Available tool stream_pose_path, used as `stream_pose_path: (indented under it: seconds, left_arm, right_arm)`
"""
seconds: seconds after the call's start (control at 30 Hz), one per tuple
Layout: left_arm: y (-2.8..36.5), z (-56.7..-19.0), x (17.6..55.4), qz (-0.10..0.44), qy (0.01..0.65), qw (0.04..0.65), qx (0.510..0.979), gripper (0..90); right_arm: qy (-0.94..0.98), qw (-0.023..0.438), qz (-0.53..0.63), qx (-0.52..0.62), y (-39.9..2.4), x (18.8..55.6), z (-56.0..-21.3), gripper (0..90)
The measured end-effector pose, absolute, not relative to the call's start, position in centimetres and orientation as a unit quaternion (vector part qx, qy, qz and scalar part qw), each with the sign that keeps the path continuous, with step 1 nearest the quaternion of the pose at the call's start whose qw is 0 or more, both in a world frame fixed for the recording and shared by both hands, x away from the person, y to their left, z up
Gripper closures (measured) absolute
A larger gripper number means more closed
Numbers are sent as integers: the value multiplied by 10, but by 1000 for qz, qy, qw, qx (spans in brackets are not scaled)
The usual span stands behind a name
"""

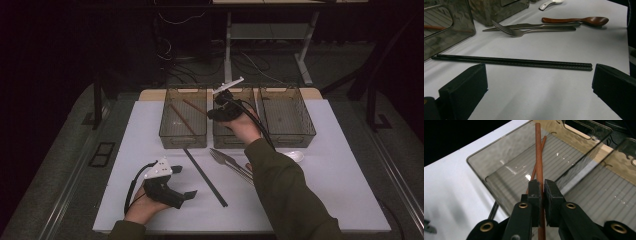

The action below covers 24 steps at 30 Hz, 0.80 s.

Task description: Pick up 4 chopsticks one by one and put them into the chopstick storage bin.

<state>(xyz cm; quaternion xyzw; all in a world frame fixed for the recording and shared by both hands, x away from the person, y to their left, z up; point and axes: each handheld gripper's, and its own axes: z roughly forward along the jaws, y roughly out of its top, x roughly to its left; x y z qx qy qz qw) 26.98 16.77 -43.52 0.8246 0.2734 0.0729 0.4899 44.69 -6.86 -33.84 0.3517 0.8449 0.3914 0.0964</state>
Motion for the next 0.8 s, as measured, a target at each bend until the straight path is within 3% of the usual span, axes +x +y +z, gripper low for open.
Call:
stream_pose_path:
  seconds: [0.8]
  left_arm:
    - [169,-434,270,70,271,498,821,0]
  right_arm:
    - [850,116,341,385,5,494,-355,835]
